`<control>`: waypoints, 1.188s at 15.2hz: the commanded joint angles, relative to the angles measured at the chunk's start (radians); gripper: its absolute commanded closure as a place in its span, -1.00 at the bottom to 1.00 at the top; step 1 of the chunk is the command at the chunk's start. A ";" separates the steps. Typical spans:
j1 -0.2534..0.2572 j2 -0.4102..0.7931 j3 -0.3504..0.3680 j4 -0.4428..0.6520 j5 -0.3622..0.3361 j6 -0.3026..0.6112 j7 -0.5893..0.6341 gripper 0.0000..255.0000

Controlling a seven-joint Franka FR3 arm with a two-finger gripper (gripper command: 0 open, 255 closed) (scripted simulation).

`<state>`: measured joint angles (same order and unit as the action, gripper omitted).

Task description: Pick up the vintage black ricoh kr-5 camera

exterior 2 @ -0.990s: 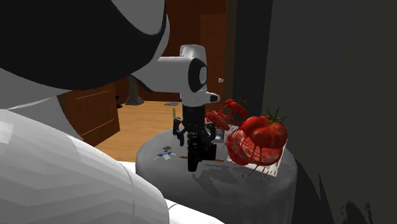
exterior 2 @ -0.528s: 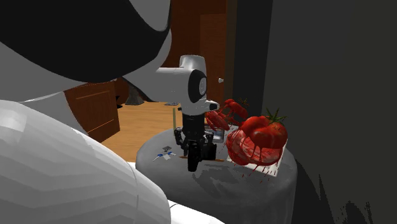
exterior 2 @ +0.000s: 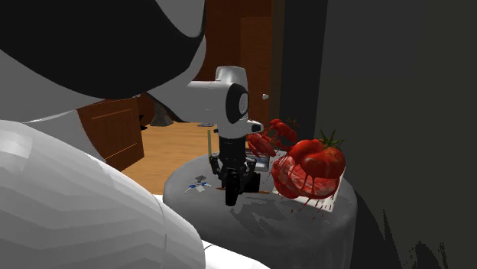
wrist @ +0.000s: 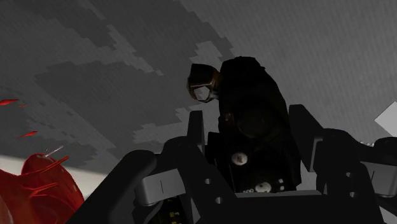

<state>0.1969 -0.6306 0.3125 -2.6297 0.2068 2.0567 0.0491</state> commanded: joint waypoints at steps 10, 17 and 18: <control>-0.006 -0.031 -0.021 0.098 -0.016 -0.131 0.002 1.00; -0.010 -0.039 -0.034 0.175 -0.027 -0.216 0.004 1.00; -0.010 -0.039 -0.034 0.175 -0.027 -0.216 0.004 1.00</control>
